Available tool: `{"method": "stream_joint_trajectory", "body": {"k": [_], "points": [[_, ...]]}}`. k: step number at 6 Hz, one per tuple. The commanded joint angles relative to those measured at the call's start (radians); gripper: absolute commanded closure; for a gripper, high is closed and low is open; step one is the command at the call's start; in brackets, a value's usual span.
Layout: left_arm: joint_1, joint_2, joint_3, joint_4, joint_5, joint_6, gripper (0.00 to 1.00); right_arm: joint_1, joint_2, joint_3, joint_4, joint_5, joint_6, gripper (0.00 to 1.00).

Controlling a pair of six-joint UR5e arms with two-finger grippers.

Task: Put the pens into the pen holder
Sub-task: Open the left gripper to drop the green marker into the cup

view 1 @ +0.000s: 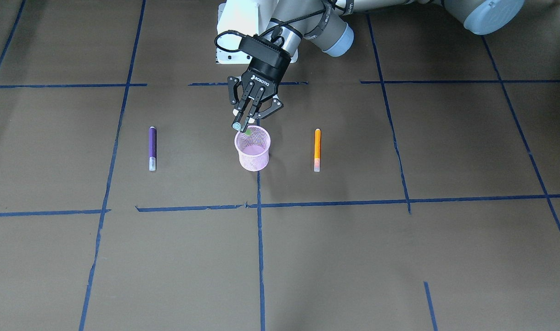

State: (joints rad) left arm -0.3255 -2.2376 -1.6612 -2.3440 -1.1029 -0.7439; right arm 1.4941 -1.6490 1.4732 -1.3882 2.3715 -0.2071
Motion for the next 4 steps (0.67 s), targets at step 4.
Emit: {"method": "stream_joint_trajectory", "body": {"k": [4], "points": [[-0.003,0.01,-0.006,0.014,0.005,0.012,0.0,0.0,0.0,-0.001,0.0,0.0,0.0,0.0]]}}
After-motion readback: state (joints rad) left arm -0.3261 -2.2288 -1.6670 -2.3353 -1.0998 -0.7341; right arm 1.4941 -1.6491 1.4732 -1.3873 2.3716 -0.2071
